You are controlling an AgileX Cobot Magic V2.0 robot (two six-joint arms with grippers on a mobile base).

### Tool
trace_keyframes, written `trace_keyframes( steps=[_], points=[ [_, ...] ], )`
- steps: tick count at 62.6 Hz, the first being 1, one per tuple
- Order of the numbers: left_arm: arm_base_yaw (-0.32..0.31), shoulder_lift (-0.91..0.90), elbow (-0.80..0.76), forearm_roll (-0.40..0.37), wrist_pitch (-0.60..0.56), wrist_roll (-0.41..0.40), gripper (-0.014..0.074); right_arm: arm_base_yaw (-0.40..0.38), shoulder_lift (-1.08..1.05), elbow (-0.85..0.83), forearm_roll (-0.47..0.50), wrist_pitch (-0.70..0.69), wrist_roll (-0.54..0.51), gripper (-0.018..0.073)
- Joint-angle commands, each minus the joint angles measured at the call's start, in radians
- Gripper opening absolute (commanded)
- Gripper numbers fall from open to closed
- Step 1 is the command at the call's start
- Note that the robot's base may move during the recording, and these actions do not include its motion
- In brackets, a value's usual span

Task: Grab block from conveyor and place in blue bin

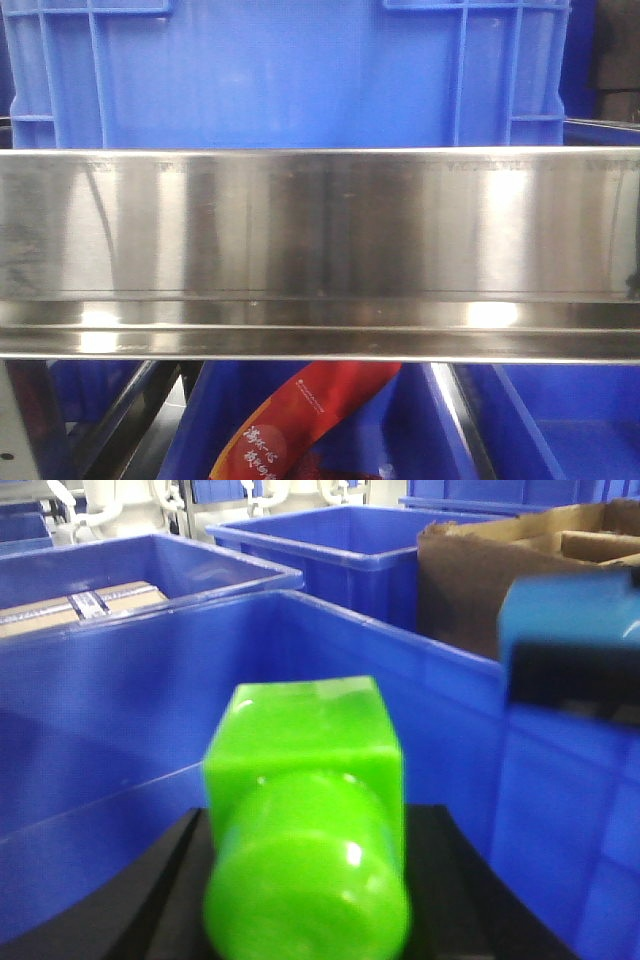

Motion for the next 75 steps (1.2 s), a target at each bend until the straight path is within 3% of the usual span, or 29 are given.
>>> trace_keyframes(
  steps=[1,9,19,24,27,37,40,47,59,75],
  points=[
    [-0.006,-0.004,-0.014,-0.01,-0.028,0.005,0.0338,0.002,0.005,-0.005,0.028,0.025,-0.007,0.0341],
    [-0.006,-0.004,-0.014,-0.01,-0.028,0.005,0.0402,0.002,0.005,-0.005,0.028,0.041,-0.007,0.0533],
    [-0.006,-0.007,-0.014,-0.01,-0.028,0.005,0.0405,0.002,-0.007,-0.005,0.028,0.041,-0.007,0.0522],
    [-0.006,-0.025,-0.014,-0.01,-0.03,0.005,0.0355,0.002,-0.031,-0.005,0.028,0.041,-0.007,0.0441],
    [-0.006,-0.041,-0.014,-0.01,-0.028,0.005,0.0275,0.002,-0.056,-0.005,0.028,0.042,-0.007,0.0363],
    [-0.006,-0.109,-0.014,-0.01,-0.01,0.005,-0.0116,0.002,-0.146,-0.005,0.031,0.092,-0.007,-0.006],
    [-0.006,-0.113,-0.014,-0.007,-0.013,0.005,-0.0111,0.002,-0.155,-0.005,0.031,0.075,-0.007,-0.0169],
    [0.014,-0.116,-0.014,-0.007,-0.019,0.005,-0.0111,0.0,-0.158,-0.005,0.031,0.007,-0.007,-0.0161],
    [0.017,-0.245,0.012,-0.023,-0.02,0.005,-0.0111,-0.025,-0.27,0.013,0.031,0.025,-0.007,-0.0162],
    [0.089,-0.498,0.258,-0.036,-0.057,0.005,-0.0111,-0.163,-0.507,0.233,0.031,0.022,-0.007,-0.0162]
  ],
)
